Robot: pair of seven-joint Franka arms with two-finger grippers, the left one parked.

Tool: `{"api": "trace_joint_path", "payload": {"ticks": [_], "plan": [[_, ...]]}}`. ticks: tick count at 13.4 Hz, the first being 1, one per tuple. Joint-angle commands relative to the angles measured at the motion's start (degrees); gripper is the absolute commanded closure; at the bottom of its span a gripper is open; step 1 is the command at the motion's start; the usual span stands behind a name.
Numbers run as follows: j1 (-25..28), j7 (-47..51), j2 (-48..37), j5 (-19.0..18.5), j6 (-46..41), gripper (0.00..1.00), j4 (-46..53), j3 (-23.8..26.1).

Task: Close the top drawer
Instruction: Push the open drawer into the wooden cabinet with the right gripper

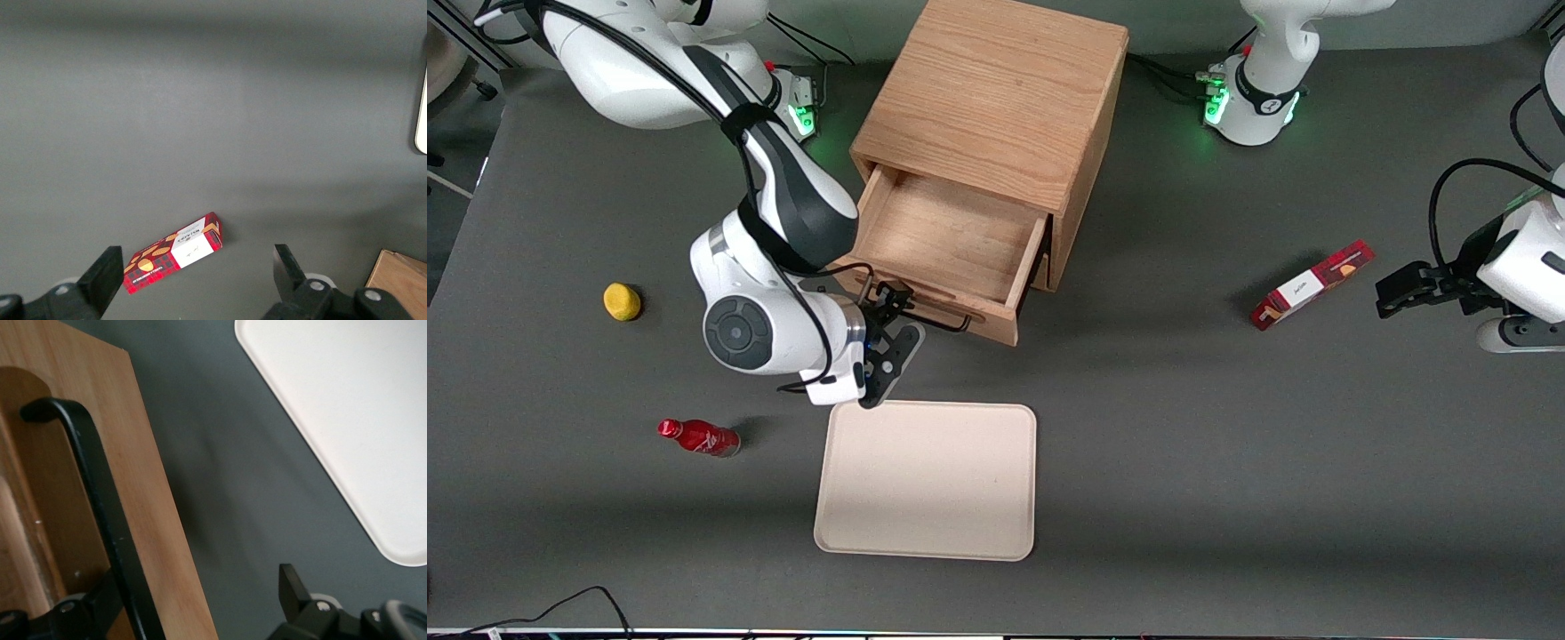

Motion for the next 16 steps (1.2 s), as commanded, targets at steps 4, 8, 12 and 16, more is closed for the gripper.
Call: {"api": "trace_joint_path", "payload": {"ticks": [4, 8, 12, 16], "plan": [[-0.74, -0.47, -6.24, -0.12, 3.8, 0.0, -10.34, 2.02], [-0.83, -0.3, -8.17, 1.81, 3.89, 0.0, -11.58, 2.81], [-0.65, -0.21, -9.05, 3.22, 3.8, 0.0, -11.58, 2.9], [-0.65, -0.03, -9.49, 4.27, 3.97, 0.0, -12.28, 3.86]]}}
